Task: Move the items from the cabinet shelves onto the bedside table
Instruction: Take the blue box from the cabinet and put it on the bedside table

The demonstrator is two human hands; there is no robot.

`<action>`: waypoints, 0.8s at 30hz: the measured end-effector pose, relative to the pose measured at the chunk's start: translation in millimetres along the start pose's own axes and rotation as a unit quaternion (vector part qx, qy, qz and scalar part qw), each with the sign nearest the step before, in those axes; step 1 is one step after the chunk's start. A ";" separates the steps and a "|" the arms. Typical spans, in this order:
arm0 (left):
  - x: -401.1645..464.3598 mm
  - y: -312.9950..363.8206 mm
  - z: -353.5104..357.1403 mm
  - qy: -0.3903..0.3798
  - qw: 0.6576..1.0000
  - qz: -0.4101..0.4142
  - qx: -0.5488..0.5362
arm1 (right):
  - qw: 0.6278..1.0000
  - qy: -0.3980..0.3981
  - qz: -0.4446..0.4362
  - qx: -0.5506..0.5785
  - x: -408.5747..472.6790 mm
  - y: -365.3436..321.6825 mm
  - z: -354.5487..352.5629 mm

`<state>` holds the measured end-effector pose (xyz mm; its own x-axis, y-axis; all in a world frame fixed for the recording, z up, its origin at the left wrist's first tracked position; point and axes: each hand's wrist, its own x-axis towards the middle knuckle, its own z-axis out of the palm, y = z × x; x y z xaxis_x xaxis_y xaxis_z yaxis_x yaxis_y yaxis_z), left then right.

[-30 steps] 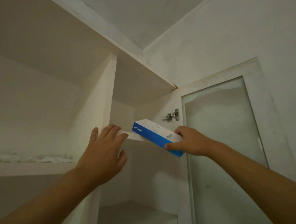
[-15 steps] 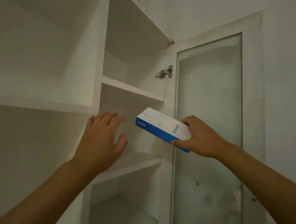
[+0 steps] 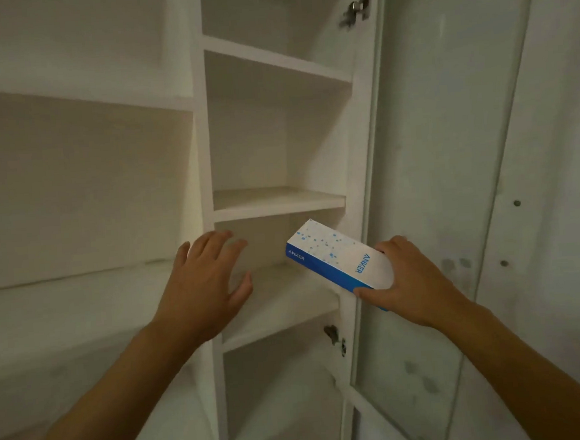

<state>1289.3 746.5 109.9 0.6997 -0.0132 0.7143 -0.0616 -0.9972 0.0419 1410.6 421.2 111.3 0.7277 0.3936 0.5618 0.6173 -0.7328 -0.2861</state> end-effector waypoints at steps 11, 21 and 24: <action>-161.6 19.1 -12.5 -0.143 0.973 -0.148 0.106 | 0.990 -0.097 -0.051 0.092 -80.6 -5.4 92.0; -299.2 -13.4 -95.5 -0.132 0.937 -0.289 0.146 | 0.963 -0.190 -0.110 0.157 -146.9 -110.4 179.5; -352.0 -32.7 -132.0 -0.123 0.920 -0.333 0.166 | 0.952 -0.216 -0.133 0.171 -164.6 -162.9 199.3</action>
<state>951.0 793.4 -50.6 0.6463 0.6337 0.4252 0.6314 -0.7570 0.1685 1249.8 586.4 -89.3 0.5416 0.7859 0.2984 0.8041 -0.3808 -0.4566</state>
